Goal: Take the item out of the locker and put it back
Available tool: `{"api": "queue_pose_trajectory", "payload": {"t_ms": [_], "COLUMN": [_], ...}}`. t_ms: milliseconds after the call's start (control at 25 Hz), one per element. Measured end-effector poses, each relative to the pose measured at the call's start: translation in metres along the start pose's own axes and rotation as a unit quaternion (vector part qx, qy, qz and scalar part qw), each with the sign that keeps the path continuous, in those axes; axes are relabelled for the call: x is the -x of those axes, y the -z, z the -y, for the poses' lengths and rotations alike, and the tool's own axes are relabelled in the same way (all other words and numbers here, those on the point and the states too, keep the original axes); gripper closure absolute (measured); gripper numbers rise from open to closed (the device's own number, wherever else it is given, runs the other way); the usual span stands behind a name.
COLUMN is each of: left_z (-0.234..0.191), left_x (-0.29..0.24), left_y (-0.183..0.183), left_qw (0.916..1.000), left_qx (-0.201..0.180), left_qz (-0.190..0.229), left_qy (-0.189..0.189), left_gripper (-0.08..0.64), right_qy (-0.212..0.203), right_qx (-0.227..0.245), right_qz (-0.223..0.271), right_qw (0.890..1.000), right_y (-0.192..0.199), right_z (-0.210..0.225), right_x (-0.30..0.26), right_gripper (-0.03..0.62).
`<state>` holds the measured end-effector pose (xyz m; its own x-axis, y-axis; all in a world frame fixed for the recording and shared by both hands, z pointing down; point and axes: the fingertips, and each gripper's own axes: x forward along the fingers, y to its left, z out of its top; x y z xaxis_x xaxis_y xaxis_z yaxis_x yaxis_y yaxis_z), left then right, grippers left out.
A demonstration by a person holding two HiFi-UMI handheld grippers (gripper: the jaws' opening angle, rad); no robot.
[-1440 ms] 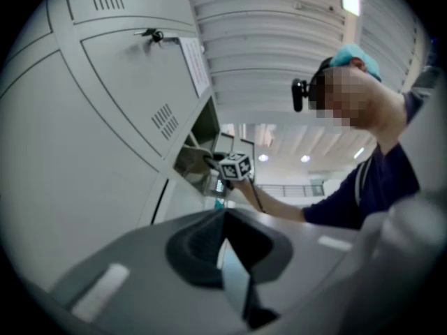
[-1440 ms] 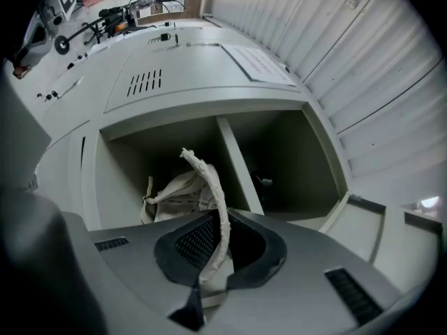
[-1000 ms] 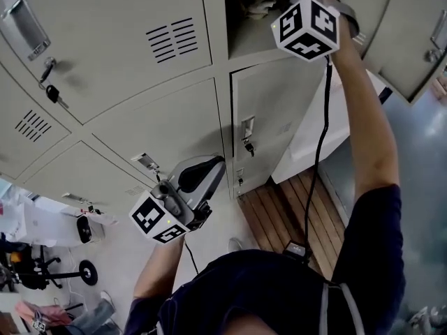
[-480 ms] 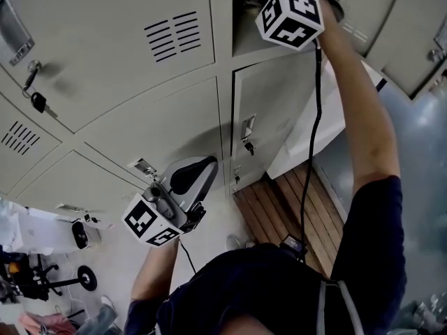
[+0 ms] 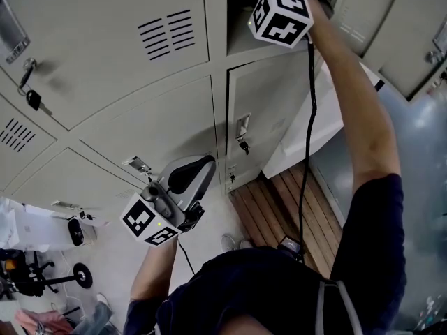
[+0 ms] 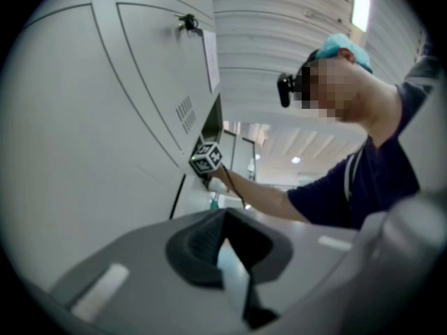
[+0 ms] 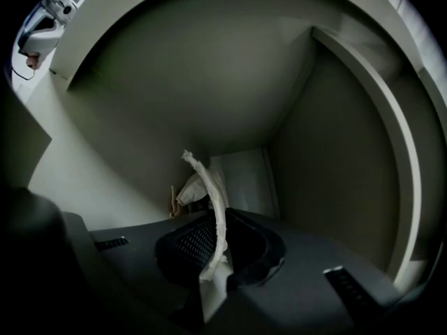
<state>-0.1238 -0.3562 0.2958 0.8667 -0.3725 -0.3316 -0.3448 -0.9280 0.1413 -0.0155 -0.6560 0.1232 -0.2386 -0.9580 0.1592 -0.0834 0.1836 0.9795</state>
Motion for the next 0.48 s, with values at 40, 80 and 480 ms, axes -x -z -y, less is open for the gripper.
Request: {"api": "queue_pose_trajectory", "payload": {"t_ms": [40,80,480], "left_z": [0.0,0.0,0.006], "left_x": [-0.001,-0.002,-0.006], "left_y": [0.001,0.001,0.006], "left_qw": [1.0,1.0,0.9996], "left_qx": [0.002,0.005,0.014], "left_qz": [0.002,0.004,0.009], "left_qy": [-0.002,-0.003,-0.02], "left_gripper": [0.557,0.557,0.557], "right_qy": [-0.005,-0.009,-0.06], "right_qx": [0.001,0.001,-0.024], "right_qz": [0.002,0.004,0.026], "right_qw": [1.0,1.0,0.998], "right_y": [-0.001,-0.003,-0.006], "right_z": [-0.001,-0.002,-0.022], "right_x": [0.0,-0.001,0.005], "right_gripper": [0.571,0.571,0.532]}}
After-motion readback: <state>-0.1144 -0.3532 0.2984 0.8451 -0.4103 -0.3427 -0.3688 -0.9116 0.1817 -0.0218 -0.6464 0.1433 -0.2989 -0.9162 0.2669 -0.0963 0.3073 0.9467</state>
